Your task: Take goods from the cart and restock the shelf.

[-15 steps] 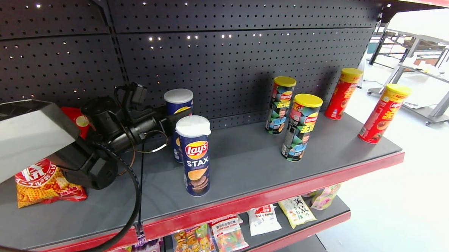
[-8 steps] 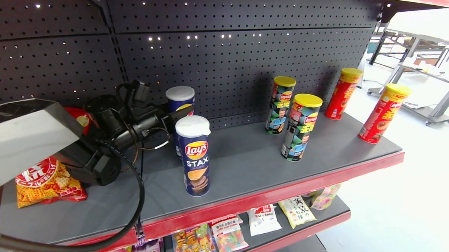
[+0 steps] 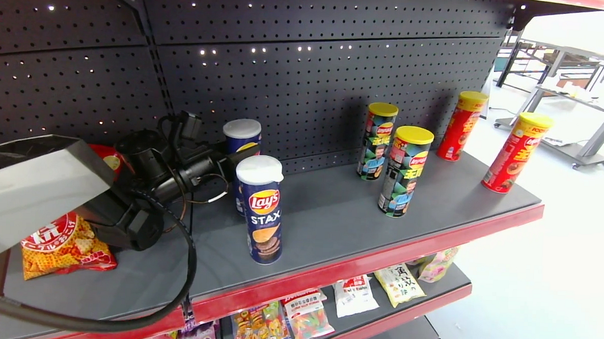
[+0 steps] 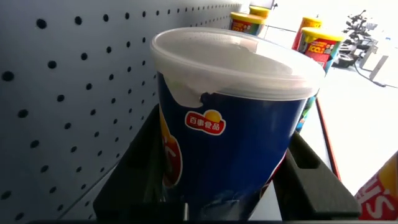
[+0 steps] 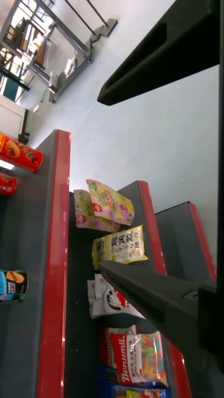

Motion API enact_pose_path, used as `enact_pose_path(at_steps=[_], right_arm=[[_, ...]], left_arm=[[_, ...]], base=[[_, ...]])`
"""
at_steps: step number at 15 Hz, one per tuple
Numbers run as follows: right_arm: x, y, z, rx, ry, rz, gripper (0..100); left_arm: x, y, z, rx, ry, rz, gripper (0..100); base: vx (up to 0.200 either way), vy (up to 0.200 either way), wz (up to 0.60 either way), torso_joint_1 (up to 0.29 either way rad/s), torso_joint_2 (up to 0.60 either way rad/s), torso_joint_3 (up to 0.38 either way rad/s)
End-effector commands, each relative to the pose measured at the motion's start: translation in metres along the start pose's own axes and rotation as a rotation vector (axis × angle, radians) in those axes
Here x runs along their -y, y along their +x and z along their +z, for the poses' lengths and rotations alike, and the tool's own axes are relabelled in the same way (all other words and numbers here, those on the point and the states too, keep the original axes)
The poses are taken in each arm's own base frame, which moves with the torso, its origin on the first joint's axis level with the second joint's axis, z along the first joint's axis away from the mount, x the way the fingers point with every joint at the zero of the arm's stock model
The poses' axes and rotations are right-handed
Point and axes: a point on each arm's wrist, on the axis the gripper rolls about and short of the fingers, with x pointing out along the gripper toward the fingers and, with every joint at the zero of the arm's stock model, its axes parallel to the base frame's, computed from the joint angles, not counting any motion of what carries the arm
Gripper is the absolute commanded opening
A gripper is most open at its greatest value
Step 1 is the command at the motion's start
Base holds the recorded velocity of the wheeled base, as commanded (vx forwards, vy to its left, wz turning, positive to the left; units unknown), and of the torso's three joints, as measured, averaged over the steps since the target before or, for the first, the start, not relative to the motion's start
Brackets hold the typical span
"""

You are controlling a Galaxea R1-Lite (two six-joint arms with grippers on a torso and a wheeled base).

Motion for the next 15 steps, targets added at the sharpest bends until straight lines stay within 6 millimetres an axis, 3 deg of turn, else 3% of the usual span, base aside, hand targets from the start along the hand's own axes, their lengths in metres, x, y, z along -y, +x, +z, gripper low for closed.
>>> enact_pose_path(at_steps=[1,15], right_arm=[[0.0000,0.0000,-0.0001,0.000,-0.001,0.000,100],[0.0000,0.0000,-0.0001,0.000,-0.001,0.002,100]], left_arm=[[-0.0004,0.0001,-0.0018,-0.003,-0.002,0.000,0],[-0.0017,0.0015,-0.0065,-0.007,-0.002,-0.002,0]], base=[[0.000,0.000,0.00,0.000,0.00,0.000],[0.000,0.000,0.00,0.000,0.00,0.000]])
